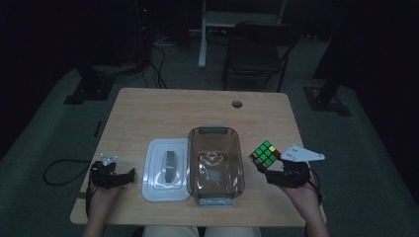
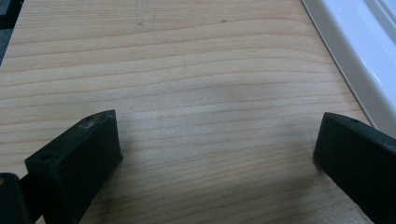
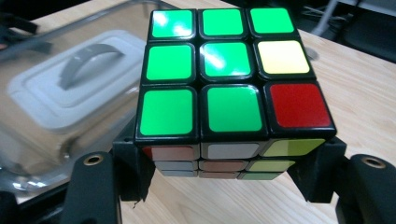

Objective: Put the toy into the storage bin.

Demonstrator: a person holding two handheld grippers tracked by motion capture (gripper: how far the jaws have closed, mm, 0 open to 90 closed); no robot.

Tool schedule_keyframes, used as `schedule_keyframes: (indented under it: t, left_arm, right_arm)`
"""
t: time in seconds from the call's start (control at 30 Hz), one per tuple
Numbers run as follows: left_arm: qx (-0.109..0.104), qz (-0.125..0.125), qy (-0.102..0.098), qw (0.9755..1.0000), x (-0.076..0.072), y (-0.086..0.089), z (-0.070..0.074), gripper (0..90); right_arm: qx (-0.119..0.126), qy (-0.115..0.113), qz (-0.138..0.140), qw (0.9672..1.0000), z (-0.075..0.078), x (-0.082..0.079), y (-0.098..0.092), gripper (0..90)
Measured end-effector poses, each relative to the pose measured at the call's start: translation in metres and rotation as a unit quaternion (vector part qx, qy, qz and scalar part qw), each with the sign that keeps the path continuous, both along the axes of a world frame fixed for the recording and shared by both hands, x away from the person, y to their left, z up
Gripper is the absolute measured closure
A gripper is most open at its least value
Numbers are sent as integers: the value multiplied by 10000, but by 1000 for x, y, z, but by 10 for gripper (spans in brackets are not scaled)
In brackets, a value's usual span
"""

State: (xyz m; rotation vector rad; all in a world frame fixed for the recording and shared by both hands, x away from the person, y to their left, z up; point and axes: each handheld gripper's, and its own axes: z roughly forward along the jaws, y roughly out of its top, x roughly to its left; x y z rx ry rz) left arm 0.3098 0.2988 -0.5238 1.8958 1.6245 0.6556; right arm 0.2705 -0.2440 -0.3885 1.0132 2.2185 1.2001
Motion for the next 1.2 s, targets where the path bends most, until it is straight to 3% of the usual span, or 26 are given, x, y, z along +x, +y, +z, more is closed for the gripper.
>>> schedule_keyframes:
  t: [0.3, 0.53, 0.83, 1.1, 1.2]
  left_arm:
    - [2, -2, 2, 10000, 0, 0, 0, 14]
    - [1, -2, 0, 10000, 0, 0, 0, 13]
    - [-1, -2, 0, 10000, 0, 0, 0, 13]
    - [0, 0, -6, 10000, 0, 0, 0, 14]
    - [-1, 0, -5, 10000, 0, 0, 0, 14]
  right_arm:
    - [-177, -118, 587, 9981, 10, 4, 26, 337]
    - [-322, -50, 1005, 9944, 15, 6, 44, 337]
    - [-603, 209, 1669, 9839, 15, 11, 67, 336]
    - [-825, 384, 1964, 9763, 8, 16, 82, 336]
    - [-941, 498, 2116, 9715, 4, 19, 89, 337]
